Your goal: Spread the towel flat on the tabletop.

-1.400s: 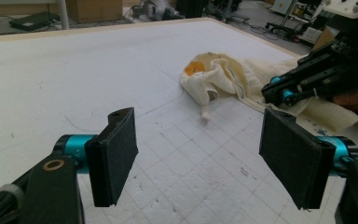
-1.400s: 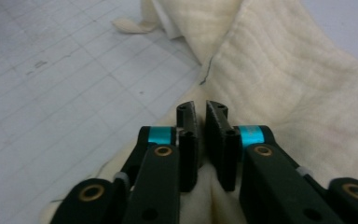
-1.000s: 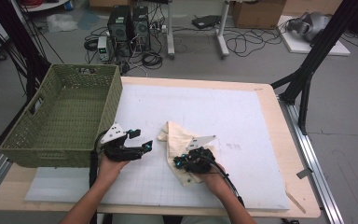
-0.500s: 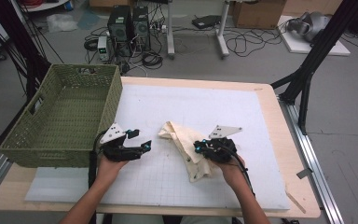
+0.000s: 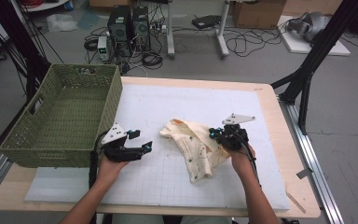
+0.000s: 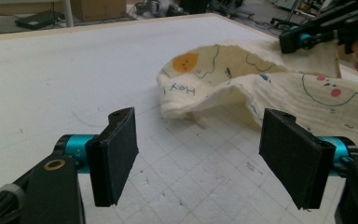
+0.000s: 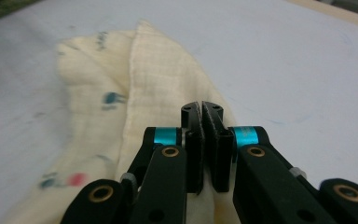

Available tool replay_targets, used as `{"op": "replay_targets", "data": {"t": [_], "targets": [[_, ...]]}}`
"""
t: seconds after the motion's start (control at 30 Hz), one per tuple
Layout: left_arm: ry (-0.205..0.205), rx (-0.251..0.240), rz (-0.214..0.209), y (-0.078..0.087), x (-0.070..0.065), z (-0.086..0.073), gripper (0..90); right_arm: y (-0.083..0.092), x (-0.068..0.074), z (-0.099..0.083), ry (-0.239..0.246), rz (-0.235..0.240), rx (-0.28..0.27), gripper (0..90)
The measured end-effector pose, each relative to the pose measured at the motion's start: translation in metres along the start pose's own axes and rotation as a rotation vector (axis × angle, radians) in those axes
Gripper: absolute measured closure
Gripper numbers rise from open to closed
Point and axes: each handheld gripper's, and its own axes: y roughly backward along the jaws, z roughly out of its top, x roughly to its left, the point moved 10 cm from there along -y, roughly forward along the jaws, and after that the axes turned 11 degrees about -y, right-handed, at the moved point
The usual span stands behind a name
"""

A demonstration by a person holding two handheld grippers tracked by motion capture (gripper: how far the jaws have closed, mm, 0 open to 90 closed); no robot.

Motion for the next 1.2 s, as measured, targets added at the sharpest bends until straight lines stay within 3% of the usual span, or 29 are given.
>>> {"op": "replay_targets", "data": {"t": [0.13,0.23,0.33,0.4,0.43,0.57,0.63,0.77,0.87,0.93,1.0,1.1,1.2], "targets": [[-0.003,0.004,-0.003,-0.001,-0.001,0.0,27.8,0.002,-0.034,0.006,-0.035,-0.109,0.015,87.5],[-0.001,0.006,-0.003,-0.002,-0.001,-0.001,27.7,0.006,-0.063,0.005,-0.095,-0.217,0.014,87.0],[-0.002,0.009,-0.004,-0.001,-0.001,-0.001,27.6,0.01,-0.084,-0.005,-0.138,-0.314,0.031,75.5],[-0.002,0.007,-0.004,-0.001,-0.001,-0.001,27.6,0.013,-0.086,-0.009,-0.185,-0.292,0.008,60.6],[-0.001,0.01,-0.004,-0.001,0.0,-0.001,27.6,0.015,-0.085,-0.011,-0.189,-0.277,0.0,57.7],[0.006,0.008,-0.012,-0.001,-0.002,-0.001,27.6,0.032,-0.081,-0.02,-0.157,-0.315,-0.042,45.0],[0.01,0.008,-0.023,-0.002,-0.004,-0.001,27.9,0.043,-0.079,-0.022,-0.176,-0.309,-0.074,36.0],[0.002,0.024,-0.028,-0.006,-0.007,-0.003,29.3,0.061,-0.076,-0.029,-0.248,-0.279,-0.14,34.9],[0.007,0.036,-0.017,-0.01,-0.009,-0.005,28.5,0.068,-0.068,-0.033,-0.234,-0.24,-0.157,32.4],[0.001,0.055,0.013,-0.012,-0.009,-0.006,24.2,0.071,-0.064,-0.036,-0.217,-0.214,-0.145,30.9],[-0.018,0.06,0.033,-0.012,-0.012,-0.005,22.5,0.077,-0.06,-0.04,-0.175,-0.211,-0.138,30.9],[-0.017,0.059,0.021,-0.015,-0.017,-0.004,22.5,0.083,-0.058,-0.042,-0.154,-0.203,-0.141,30.8],[-0.006,0.062,0.011,-0.016,-0.02,-0.002,22.4,0.085,-0.059,-0.043,-0.167,-0.189,-0.156,30.6]]}}
